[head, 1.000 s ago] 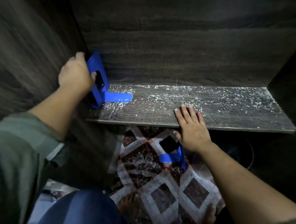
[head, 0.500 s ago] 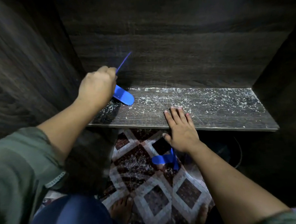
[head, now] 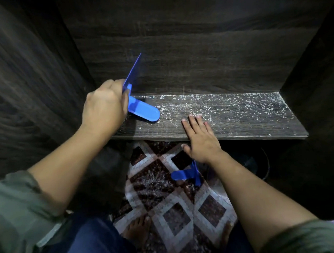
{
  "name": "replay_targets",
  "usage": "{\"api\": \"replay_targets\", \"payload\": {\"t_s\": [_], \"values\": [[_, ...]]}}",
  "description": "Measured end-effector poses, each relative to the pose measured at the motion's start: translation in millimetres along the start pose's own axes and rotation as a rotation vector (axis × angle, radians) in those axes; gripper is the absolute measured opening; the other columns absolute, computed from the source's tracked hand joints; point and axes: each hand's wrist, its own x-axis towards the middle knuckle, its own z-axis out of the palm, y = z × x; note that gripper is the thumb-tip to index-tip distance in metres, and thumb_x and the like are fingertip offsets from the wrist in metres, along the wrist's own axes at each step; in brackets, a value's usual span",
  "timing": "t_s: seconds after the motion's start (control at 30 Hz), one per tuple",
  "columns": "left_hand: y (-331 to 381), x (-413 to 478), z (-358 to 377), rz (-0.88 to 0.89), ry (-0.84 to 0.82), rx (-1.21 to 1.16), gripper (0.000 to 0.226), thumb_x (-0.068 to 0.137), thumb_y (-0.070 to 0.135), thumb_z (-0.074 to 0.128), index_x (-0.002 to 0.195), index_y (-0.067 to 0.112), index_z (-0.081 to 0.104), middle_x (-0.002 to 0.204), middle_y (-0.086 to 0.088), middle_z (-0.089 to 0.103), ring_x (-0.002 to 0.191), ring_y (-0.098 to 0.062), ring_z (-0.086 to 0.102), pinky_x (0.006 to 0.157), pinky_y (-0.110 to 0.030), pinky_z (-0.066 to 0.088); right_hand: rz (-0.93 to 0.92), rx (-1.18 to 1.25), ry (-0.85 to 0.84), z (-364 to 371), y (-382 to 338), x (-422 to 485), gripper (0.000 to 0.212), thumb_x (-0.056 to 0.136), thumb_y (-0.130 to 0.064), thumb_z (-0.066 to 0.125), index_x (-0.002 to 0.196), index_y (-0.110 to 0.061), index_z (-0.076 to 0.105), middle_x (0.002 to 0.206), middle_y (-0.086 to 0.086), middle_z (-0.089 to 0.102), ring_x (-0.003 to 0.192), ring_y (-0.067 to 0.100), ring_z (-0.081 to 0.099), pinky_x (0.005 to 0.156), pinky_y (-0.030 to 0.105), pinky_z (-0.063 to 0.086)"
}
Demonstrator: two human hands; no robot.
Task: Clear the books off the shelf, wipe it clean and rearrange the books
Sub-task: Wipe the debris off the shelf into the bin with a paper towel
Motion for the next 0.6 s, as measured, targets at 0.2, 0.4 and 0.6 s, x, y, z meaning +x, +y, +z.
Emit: {"api": "replay_targets", "payload": {"t_s": [0.2,0.4,0.6], "values": [[30.4,-52.9,-32.6,0.077,-0.040,-0.074,0.040,0.088,0.022,0.051,0.126,0.009,0.053,0.107,-0.013,0.065,0.077,-0.040,0.067,0.056,-0.047,0.055,0.000,-0.009,0.017,-2.4,5.8,-4.2,0.073,0.100,-0.043,0.036,0.154,-0.020,-0.008,0.161,0.006,-0.014,0.147,0.024,-0.016,0.120,0.041,-0.007],[55.8,-104.1,-26.1,0.167,-0.240,-0.016,0.025,0.079,0.015,0.060,0.101,0.004,0.060,0.080,-0.012,0.062,0.042,-0.034,0.057,0.033,-0.033,0.041,-0.001,-0.028,0.021,-1.9,5.7,-7.0,0.076,0.099,-0.043,0.041,0.154,-0.020,-0.006,0.162,0.007,-0.010,0.148,0.024,-0.013,0.120,0.040,-0.008],[70.7,-124.8,43.6,0.049,-0.885,0.182,0.024,0.089,0.014,0.055,0.112,0.011,0.049,0.102,-0.012,0.065,0.091,-0.036,0.066,0.068,-0.039,0.050,0.000,0.005,0.073,-4.7,17.1,0.9,0.085,0.092,-0.040,0.056,0.155,-0.024,0.001,0.163,0.004,-0.004,0.149,0.021,-0.010,0.120,0.038,-0.004]]}}
